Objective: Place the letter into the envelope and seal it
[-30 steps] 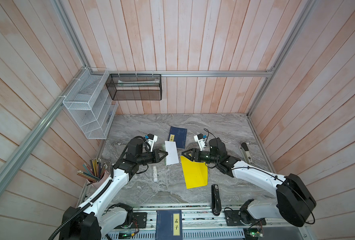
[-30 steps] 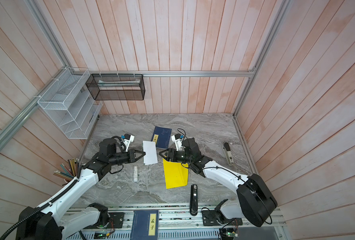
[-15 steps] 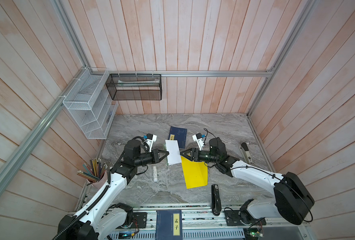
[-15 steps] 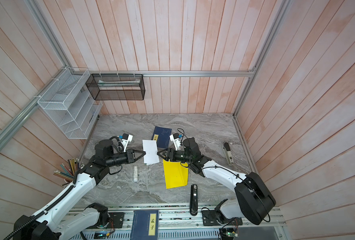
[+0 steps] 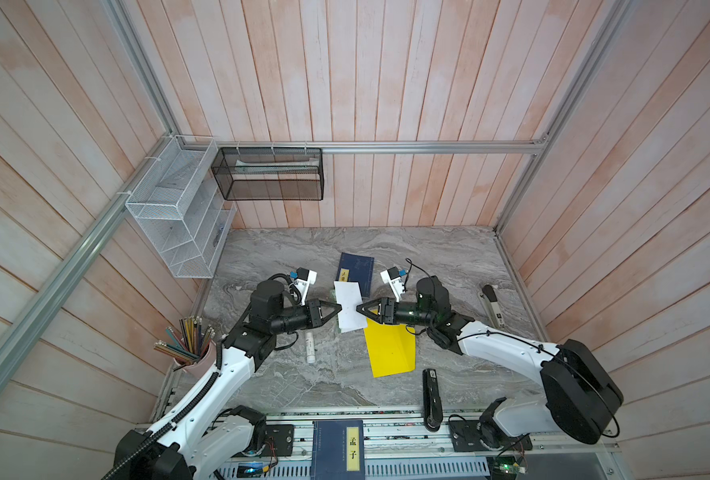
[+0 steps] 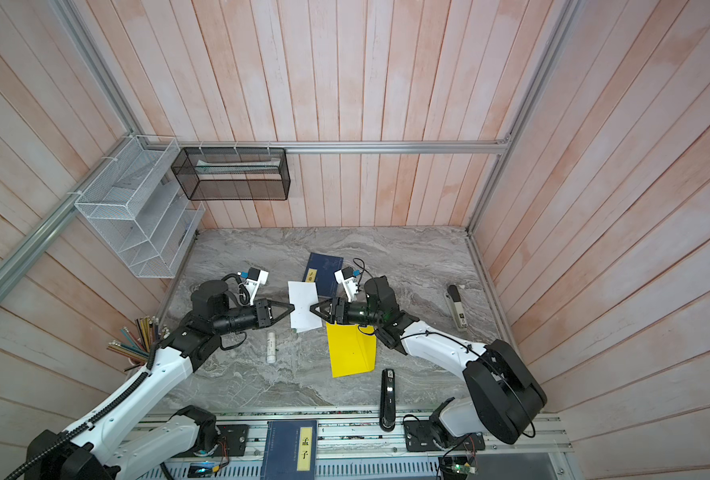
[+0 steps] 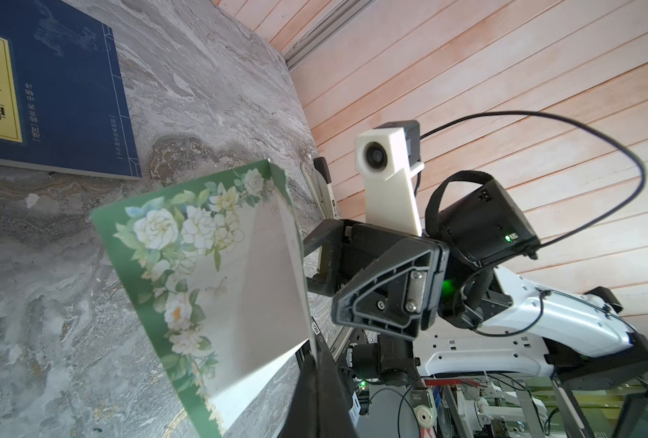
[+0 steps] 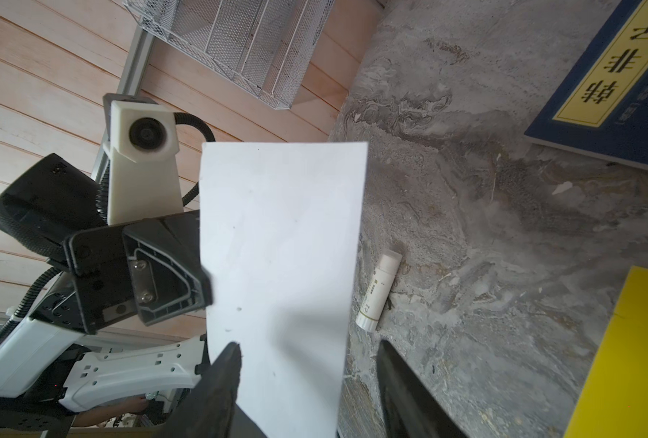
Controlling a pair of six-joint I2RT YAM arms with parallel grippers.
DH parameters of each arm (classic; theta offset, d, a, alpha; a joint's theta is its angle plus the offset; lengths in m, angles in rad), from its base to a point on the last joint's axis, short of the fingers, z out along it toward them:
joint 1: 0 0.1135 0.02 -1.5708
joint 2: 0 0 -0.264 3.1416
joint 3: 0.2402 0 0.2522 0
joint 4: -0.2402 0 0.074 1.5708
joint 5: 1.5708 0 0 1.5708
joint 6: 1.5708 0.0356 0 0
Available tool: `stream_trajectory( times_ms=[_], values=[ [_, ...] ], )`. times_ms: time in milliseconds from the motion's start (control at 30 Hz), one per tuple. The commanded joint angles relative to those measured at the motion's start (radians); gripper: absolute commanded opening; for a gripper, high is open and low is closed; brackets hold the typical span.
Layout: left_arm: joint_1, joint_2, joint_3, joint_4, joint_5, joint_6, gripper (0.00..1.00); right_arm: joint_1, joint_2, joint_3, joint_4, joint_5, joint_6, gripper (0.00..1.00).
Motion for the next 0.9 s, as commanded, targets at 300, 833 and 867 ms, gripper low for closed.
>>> stream_trajectory(
  times_ms=[300, 833, 867],
  values=[
    [-0.006, -0.006, -0.006, 0.054, 0.009, -0.011, 0.0, 0.007, 0.037, -0.073, 0.338, -0.151, 0.164, 0.42],
    [-0.006, 0.017, -0.024, 0.053, -0.001, 0.011, 0.03, 0.01, 0.041, -0.066, 0.329, -0.155, 0.19, 0.1],
    [-0.006, 0.018, -0.021, 0.042, -0.007, 0.016, 0.09, 0.01, 0.037, -0.062, 0.307, -0.152, 0.177, 0.09]
  ],
)
